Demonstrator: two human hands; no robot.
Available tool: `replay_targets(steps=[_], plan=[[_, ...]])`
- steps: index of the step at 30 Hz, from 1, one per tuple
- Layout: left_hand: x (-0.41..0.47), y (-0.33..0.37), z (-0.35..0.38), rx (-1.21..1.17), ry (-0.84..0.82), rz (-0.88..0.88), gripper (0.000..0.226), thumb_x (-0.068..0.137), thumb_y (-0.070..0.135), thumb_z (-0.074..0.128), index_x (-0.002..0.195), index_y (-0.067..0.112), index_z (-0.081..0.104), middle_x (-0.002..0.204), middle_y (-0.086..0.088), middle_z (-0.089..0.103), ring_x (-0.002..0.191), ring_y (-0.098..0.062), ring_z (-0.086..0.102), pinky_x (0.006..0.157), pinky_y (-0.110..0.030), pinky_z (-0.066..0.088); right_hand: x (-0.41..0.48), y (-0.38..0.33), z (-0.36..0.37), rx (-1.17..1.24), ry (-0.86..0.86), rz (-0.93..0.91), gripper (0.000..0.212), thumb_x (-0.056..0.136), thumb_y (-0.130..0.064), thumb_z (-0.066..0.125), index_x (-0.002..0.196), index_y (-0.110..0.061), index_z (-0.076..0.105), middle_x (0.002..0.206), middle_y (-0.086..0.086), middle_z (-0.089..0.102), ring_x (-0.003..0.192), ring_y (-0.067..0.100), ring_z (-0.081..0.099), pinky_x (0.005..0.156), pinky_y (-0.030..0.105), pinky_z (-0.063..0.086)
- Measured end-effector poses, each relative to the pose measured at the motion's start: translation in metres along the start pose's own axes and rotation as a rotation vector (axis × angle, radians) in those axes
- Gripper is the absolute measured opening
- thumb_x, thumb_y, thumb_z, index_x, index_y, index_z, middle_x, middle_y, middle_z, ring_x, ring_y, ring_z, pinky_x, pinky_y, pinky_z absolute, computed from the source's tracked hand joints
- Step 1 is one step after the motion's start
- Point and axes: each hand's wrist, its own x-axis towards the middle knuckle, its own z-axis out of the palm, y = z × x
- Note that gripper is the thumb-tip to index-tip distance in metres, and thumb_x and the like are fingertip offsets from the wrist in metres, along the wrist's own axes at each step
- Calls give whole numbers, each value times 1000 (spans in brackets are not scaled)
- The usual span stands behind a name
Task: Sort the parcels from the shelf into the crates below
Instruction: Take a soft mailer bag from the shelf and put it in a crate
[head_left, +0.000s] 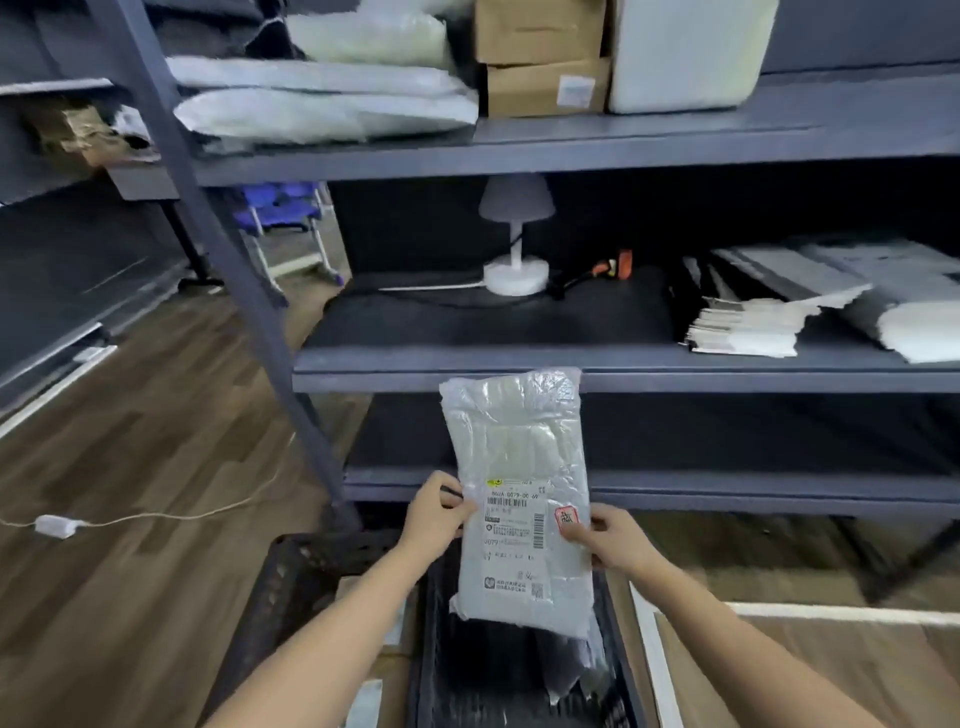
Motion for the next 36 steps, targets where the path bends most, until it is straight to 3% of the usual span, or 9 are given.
replay_targets(steps=[5, 10, 13, 16, 19, 22, 27, 32, 36], plan=[[49, -139, 52, 95, -13, -8, 16, 89, 9, 62, 83, 12, 47, 78, -2, 54, 68, -13, 54, 57, -24, 52, 58, 132, 34, -196, 48, 28, 9, 89, -22, 63, 81, -24, 61, 81, -7, 66, 62, 3, 57, 46, 7, 42], [79, -266, 97, 197, -27, -56, 17, 89, 12, 61, 92, 13, 45, 87, -3, 61, 75, -18, 57, 73, -39, 53, 102, 245, 70, -289, 117, 83, 8, 86, -18, 66, 85, -21, 59, 80, -1, 64, 65, 12, 55, 54, 21, 43], [94, -318, 113, 184, -79, -86, 21, 88, 10, 61, 100, 11, 43, 100, -10, 63, 82, -20, 60, 70, -35, 52, 121, 290, 87, -366, 134, 84, 20, 84, -21, 68, 100, -14, 59, 86, -1, 61, 76, 15, 55, 61, 23, 42], [103, -348, 126, 184, -134, -84, 18, 89, 4, 58, 99, 13, 45, 93, -1, 58, 73, -12, 55, 57, -22, 45, 131, 316, 97, -377, 160, 83, 18, 87, -20, 65, 77, -22, 50, 69, -8, 45, 59, 8, 45, 49, 20, 40], [110, -364, 132, 219, -162, -84, 24, 87, 3, 59, 108, 12, 50, 111, -4, 59, 95, -17, 60, 76, -25, 50, 135, 324, 104, -387, 110, 119, 5, 93, -17, 55, 91, -20, 52, 77, -9, 47, 58, 10, 52, 46, 22, 49], [113, -373, 136, 279, -202, -96, 39, 87, 4, 59, 125, 8, 51, 122, 0, 55, 114, -18, 56, 92, -25, 47, 141, 324, 110, -419, 54, 146, 11, 94, -9, 48, 104, -14, 49, 76, -9, 47, 58, 12, 53, 48, 22, 51], [131, -392, 150, 248, -247, -132, 37, 86, -3, 55, 123, 2, 53, 118, -4, 57, 102, -11, 53, 76, -12, 45, 167, 330, 116, -451, 69, 194, 22, 94, -7, 47, 114, -9, 55, 97, 2, 60, 54, 15, 57, 45, 22, 48], [151, -415, 170, 146, -309, -203, 30, 88, -5, 54, 116, 5, 52, 121, -11, 57, 85, -14, 58, 60, -13, 49, 201, 348, 132, -522, 77, 250, 24, 91, -8, 47, 113, -9, 58, 104, 9, 65, 95, 30, 67, 74, 38, 56], [171, -432, 181, 128, -357, -188, 43, 92, -2, 52, 133, 5, 44, 133, -10, 51, 82, -14, 56, 48, -9, 43, 225, 358, 141, -548, 98, 288, 25, 90, -10, 42, 111, -11, 55, 110, 9, 64, 100, 32, 65, 84, 40, 55]])
